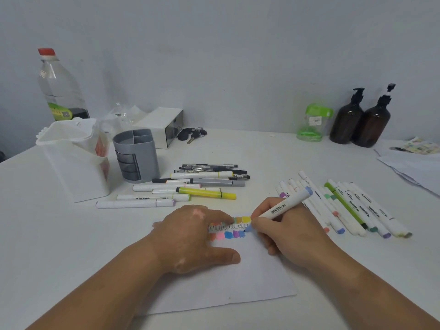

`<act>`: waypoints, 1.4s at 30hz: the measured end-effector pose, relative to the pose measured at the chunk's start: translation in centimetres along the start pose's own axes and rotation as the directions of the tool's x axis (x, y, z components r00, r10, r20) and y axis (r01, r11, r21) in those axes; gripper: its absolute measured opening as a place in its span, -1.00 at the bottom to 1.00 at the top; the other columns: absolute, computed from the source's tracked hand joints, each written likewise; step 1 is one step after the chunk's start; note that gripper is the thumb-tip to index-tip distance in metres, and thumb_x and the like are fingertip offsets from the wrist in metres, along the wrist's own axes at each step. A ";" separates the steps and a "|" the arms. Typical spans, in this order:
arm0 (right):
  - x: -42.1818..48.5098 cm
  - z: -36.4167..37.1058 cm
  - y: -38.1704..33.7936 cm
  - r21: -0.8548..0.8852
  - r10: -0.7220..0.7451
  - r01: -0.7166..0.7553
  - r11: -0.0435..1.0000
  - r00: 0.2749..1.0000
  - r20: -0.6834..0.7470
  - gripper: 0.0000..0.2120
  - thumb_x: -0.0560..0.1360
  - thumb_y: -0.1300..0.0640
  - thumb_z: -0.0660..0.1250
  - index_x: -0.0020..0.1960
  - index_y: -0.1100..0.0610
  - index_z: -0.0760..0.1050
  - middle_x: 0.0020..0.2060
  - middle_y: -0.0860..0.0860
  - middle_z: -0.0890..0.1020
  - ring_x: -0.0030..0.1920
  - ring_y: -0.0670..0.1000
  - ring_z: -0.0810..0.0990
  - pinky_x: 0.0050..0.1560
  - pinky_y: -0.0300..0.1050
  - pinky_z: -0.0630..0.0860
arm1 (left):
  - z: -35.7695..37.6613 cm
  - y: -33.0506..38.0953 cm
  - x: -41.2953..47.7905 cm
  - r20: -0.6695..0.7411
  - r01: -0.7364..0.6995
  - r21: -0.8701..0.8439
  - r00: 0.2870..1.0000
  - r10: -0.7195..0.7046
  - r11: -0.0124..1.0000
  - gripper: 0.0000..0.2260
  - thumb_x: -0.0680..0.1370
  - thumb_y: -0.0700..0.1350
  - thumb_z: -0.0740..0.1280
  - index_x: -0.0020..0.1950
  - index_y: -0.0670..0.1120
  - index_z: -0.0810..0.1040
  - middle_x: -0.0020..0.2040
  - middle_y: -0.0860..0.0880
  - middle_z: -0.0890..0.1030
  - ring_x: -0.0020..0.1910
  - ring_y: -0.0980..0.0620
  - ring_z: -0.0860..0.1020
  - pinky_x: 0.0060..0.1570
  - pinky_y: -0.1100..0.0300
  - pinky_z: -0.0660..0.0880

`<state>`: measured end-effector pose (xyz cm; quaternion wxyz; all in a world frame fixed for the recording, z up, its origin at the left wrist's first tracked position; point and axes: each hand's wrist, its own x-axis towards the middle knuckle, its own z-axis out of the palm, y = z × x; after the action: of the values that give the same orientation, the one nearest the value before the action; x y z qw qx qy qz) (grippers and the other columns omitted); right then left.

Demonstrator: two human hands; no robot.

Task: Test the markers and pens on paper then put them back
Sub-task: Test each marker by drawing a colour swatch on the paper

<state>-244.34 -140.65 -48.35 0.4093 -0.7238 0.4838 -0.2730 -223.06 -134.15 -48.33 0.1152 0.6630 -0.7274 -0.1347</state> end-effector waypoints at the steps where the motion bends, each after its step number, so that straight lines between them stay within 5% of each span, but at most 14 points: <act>1: 0.0 0.0 0.0 0.000 0.002 -0.002 1.000 1.000 -0.001 -0.92 0.46 0.13 0.41 -0.19 -0.02 0.60 -0.49 0.04 0.63 -0.52 -0.04 0.57 -0.48 -0.23 0.50 | 0.0 0.0 0.0 0.001 0.001 0.001 1.000 -0.001 1.000 -0.27 0.30 0.54 0.33 0.42 0.32 0.39 0.21 0.23 0.55 0.07 0.13 0.47 0.11 0.18 0.49; 11: -0.2 -0.1 -0.4 0.028 0.006 -0.007 1.000 1.000 0.017 -0.97 0.37 0.09 0.40 -0.25 0.03 0.59 -0.50 0.03 0.60 -0.54 -0.01 0.54 -0.50 -0.18 0.46 | -0.2 0.2 -0.1 0.006 -0.006 0.021 1.000 0.006 1.000 -0.27 0.31 0.54 0.32 0.43 0.30 0.39 0.20 0.21 0.55 0.07 0.13 0.46 0.13 0.16 0.48; 15: 0.0 -0.9 -0.3 0.253 -0.022 0.061 0.965 0.987 -0.157 -0.83 0.47 0.25 0.40 -0.28 0.08 0.60 -0.51 0.02 0.56 -0.55 -0.04 0.47 -0.52 -0.27 0.40 | -0.4 0.1 -0.5 -0.024 -0.035 -0.040 0.999 0.034 0.999 -0.32 0.33 0.51 0.33 0.41 0.31 0.39 0.06 0.33 0.50 -0.01 0.23 0.45 0.05 0.27 0.46; 19: 0.3 -1.8 -0.5 0.510 0.021 0.081 0.856 0.981 -0.192 -0.71 0.49 0.33 0.40 -0.34 0.05 0.56 -0.45 0.09 0.56 -0.51 0.01 0.46 -0.52 -0.19 0.42 | -1.2 0.1 -0.5 -0.192 -0.083 -0.438 0.981 -0.003 0.895 -0.76 0.58 0.07 0.36 0.23 0.26 0.49 -0.30 0.10 0.39 -0.27 0.25 0.44 -0.26 0.46 0.40; 22: 0.4 -1.7 -0.7 0.600 0.015 0.072 0.797 0.990 -0.138 -0.83 0.39 0.22 0.47 -0.34 0.07 0.56 -0.44 0.11 0.53 -0.50 0.01 0.44 -0.53 -0.19 0.40 | -1.9 0.3 -0.6 -0.158 -0.077 -0.757 0.985 -0.067 0.648 -0.67 0.64 -0.28 0.14 0.12 0.14 0.53 -0.24 0.01 0.41 -0.32 0.15 0.42 -0.34 0.37 0.48; 24: 0.3 -1.6 -0.9 0.621 -0.003 0.073 0.780 0.994 -0.112 -0.90 0.32 0.16 0.47 -0.34 0.06 0.58 -0.44 0.09 0.52 -0.50 0.01 0.43 -0.54 -0.19 0.38 | -1.8 0.2 -0.6 -0.173 -0.093 -0.767 0.983 -0.065 0.635 -0.62 0.61 -0.37 0.09 0.11 0.08 0.51 -0.17 -0.09 0.47 -0.27 0.00 0.38 -0.28 0.18 0.46; 27: 0.4 -1.5 -0.9 0.643 -0.022 0.080 0.761 0.995 -0.098 -0.90 0.34 0.19 0.49 -0.31 0.07 0.60 -0.43 0.07 0.51 -0.49 -0.01 0.44 -0.53 -0.19 0.38 | -1.8 0.2 -0.7 -0.152 -0.084 -0.816 0.986 -0.072 0.571 -0.68 0.66 -0.31 0.14 0.11 0.12 0.49 -0.02 0.03 0.66 -0.27 -0.05 0.49 -0.25 0.16 0.55; 32: 0.2 -1.6 -0.7 0.770 -0.018 0.048 0.636 0.999 -0.047 -0.84 0.48 0.30 0.34 -0.22 0.14 0.64 -0.39 0.14 0.55 -0.46 0.03 0.49 -0.52 -0.16 0.44 | -1.4 0.4 -0.7 -0.122 -0.085 -0.892 0.991 -0.056 0.444 -0.89 0.65 -0.13 0.28 0.16 -0.03 0.43 0.11 -0.02 0.70 -0.08 -0.19 0.70 -0.14 0.00 0.67; 35: 0.1 -1.5 -1.1 0.787 -0.052 0.055 0.614 0.998 -0.029 -0.95 0.36 0.27 0.39 -0.22 0.16 0.62 -0.39 0.19 0.57 -0.45 0.06 0.51 -0.51 -0.13 0.46 | -1.4 0.7 -0.6 -0.100 -0.069 -0.883 0.994 -0.043 0.465 -0.82 0.52 0.02 0.38 0.03 -0.03 0.51 -0.01 -0.08 0.72 -0.23 -0.19 0.67 -0.25 0.10 0.62; 42: -0.1 -1.3 -1.1 0.732 -0.124 0.101 0.674 0.992 -0.022 -0.93 0.40 0.20 0.38 -0.21 0.13 0.65 -0.36 0.19 0.61 -0.44 0.04 0.54 -0.48 -0.16 0.48 | -1.2 1.1 -0.5 -0.165 -0.107 -0.833 0.984 -0.060 0.543 -0.98 0.52 -0.04 0.42 -0.08 0.09 0.63 -0.17 -0.09 0.70 -0.37 -0.01 0.54 -0.31 0.14 0.59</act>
<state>-244.89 -140.72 -46.69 0.6536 -0.5325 0.2830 -0.4573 -223.60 -133.63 -46.78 0.4826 0.5264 -0.5703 -0.4059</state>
